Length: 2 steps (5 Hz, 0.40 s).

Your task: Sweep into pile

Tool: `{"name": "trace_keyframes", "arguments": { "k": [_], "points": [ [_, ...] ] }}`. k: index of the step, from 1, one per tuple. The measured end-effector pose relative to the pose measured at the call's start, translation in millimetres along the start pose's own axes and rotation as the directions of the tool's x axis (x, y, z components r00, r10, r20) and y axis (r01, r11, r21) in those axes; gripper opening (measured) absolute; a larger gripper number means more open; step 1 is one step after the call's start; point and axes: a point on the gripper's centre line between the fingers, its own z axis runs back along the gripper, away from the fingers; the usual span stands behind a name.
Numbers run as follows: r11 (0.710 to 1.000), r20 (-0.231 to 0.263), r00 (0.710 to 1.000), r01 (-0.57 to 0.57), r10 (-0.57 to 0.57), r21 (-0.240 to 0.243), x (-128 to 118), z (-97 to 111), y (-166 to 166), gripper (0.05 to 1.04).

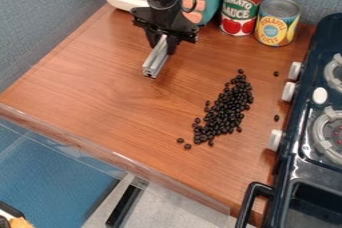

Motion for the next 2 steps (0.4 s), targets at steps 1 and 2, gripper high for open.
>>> {"name": "trace_keyframes", "arguments": {
  "k": [1, 2],
  "points": [
    [0.999, -0.012, 0.999, -0.031, 0.032, 0.034, 1.8, -13.0, 14.3, 0.372],
    [0.998, -0.021, 0.999, -0.027, 0.029, 0.06, 5.3, -22.0, 17.2, 0.442]
  ]
}}
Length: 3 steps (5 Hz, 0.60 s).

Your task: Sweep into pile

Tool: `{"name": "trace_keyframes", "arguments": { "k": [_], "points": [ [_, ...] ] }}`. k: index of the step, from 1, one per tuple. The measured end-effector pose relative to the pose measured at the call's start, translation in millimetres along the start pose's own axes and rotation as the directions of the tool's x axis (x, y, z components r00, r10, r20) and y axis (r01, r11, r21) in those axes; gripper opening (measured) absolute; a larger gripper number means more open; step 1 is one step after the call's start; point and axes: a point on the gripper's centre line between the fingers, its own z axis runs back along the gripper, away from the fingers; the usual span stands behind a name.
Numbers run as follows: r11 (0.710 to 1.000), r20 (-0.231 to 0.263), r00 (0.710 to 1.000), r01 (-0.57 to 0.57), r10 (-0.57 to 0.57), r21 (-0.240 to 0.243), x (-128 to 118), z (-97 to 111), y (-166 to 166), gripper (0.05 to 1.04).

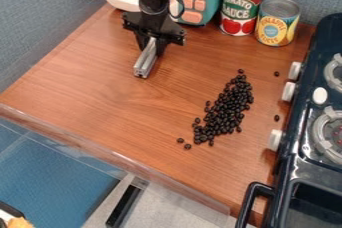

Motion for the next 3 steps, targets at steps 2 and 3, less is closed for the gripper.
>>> {"name": "trace_keyframes", "arguments": {
  "k": [2, 3],
  "points": [
    [0.999, -0.061, 0.998, -0.017, 0.015, -0.032, -5.5, -1.4, 12.4, 1.001],
    [0.999, -0.016, 1.0, -0.016, 0.016, -0.047, 5.0, 15.2, 16.7, 1.011]
  ]
}}
